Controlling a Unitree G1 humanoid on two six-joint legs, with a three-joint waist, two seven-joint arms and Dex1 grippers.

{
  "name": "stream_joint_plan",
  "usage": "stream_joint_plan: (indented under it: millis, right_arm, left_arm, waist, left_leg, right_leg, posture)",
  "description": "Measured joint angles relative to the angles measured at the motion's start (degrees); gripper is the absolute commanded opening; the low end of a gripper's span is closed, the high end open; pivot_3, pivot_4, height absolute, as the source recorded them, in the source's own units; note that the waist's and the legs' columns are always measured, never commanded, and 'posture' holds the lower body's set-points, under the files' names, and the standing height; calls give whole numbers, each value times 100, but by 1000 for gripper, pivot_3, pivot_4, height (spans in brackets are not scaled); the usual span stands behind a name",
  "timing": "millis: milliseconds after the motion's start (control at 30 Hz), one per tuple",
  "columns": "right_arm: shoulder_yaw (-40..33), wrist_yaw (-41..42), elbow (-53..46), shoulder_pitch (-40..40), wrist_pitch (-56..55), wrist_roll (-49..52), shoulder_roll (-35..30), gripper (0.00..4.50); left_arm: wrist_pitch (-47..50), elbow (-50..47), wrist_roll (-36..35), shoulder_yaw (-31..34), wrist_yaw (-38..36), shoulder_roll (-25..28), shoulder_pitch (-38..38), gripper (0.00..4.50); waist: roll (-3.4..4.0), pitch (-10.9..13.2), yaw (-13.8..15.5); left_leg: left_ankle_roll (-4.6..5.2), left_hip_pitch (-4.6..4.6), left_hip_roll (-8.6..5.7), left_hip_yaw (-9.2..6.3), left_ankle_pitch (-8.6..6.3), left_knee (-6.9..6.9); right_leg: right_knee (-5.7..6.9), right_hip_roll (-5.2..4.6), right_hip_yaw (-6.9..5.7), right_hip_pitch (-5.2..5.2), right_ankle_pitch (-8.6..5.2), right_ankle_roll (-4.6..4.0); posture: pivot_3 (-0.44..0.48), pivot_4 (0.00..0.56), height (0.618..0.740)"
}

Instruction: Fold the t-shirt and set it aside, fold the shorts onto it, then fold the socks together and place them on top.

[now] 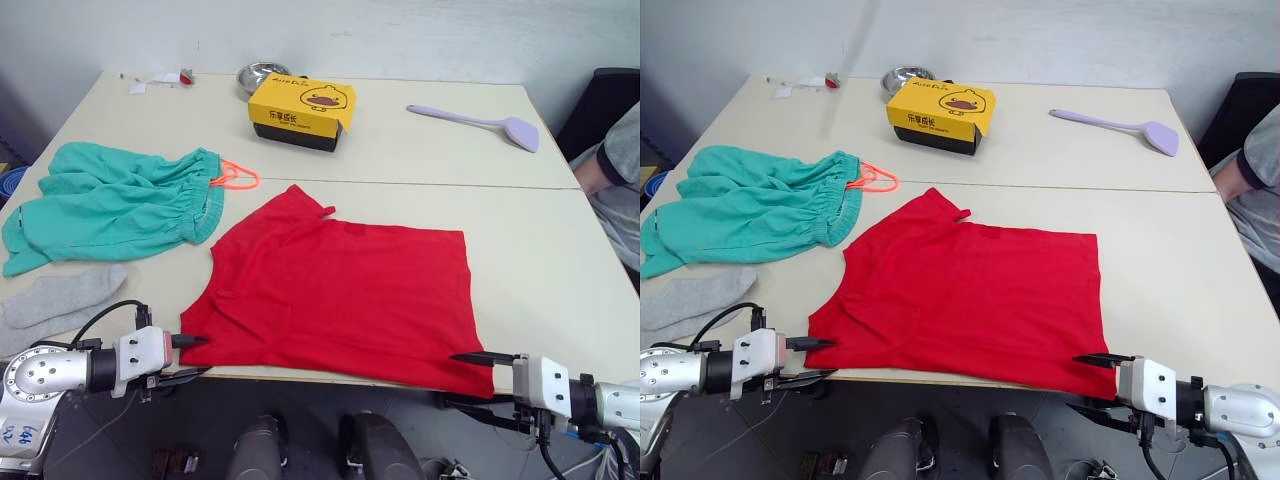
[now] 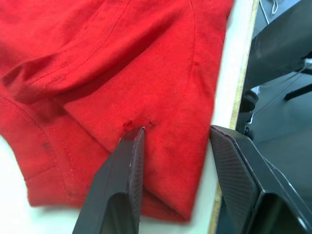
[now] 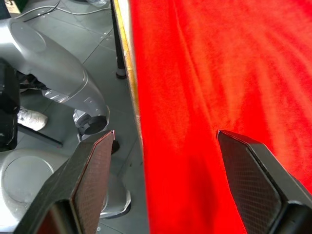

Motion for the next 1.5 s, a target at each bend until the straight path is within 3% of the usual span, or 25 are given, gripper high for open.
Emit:
stream_joint_plan:
  millis: [67, 133, 233, 400, 433, 700, 900, 1267, 1367, 1500]
  right_arm:
    - [56, 5, 16, -31, 11, -97, -20, 3404]
    - [68, -16, 38, -90, 29, -163, -19, 3024]
    - [71, -31, 102, -121, 62, -222, -20, 2113]
    - [89, -34, 213, -133, 172, -406, -54, 233]
    - [93, -39, 222, -160, 180, -428, -54, 27]
    - [187, 25, 269, -331, 308, -441, -94, 27]
    - [25, 346, 387, -141, 259, -235, -289, 27]
    - [49, 369, 499, -135, 265, -158, -269, 27]
    - [50, 369, 486, -172, 470, 60, -257, 605]
    - [20, 493, 339, -88, 887, 433, -287, 2003]
  left_arm:
    - [8, 40, 13, -10, 37, 0, -23, 2184]
    - [33, 67, 17, -27, 57, 0, -54, 2227]
    - [141, 54, 0, -54, 79, 0, -62, 1602]
    - [209, 25, 22, -78, 99, 80, -27, 8]
    - [215, 29, 26, -75, 108, 100, -21, 0]
    - [490, -48, -122, -52, 51, 122, 48, 0]
    - [837, -495, -526, 17, -311, 261, 652, 0]
    - [831, -587, -449, 11, -294, 304, 926, 0]
    - [935, -587, -476, 39, -262, 303, 905, 720]
    - [1217, -660, -629, 181, -376, 313, 992, 2025]
  waist:
    - [0, 0, -2]
    - [0, 0, -5]
    - [2, -1, -2]
    - [5, -3, -2]
    - [6, -4, -2]
    - [19, -10, -12]
    - [15, -9, -13]
    - [14, -8, -6]
    - [14, -8, -12]
    - [15, -8, -8]
  left_leg:
    - [1, 1, 0, 0, 0, 2]
    - [2, 3, 0, 0, 1, 4]
    - [2, 5, 0, 0, 2, 4]
    - [2, 6, 0, 0, 2, 3]
    - [2, 6, 0, 0, 2, 4]
    - [2, 10, 0, 2, 3, 4]
    - [20, 5, 0, 3, 10, 3]
    - [1, 4, 0, 2, -2, 6]
    - [2, 4, 0, 1, -2, 5]
    - [2, 3, 1, 0, -1, 5]
  right_leg:
    - [2, 0, 0, 1, 1, 1]
    - [4, 0, 0, 2, 2, 2]
    - [6, 0, 0, 3, 2, 2]
    - [9, 0, 0, 2, 1, 1]
    - [9, 0, 0, 2, 1, 1]
    - [17, 1, 2, 2, 0, 0]
    - [3, 1, 2, 3, -1, 3]
    - [3, 0, 2, 3, -1, 1]
    - [3, 1, 2, 2, -1, 0]
    - [6, 1, 1, 1, -1, 0]
  posture:
    - [0, 150, 740]
    - [0, 150, 740]
    - [0, 150, 740]
    - [0, 150, 740]
    - [0, 150, 740]
    - [0, 150, 740]
    - [0, 150, 740]
    - [0, 150, 740]
    - [0, 150, 740]
    - [0, 150, 740]
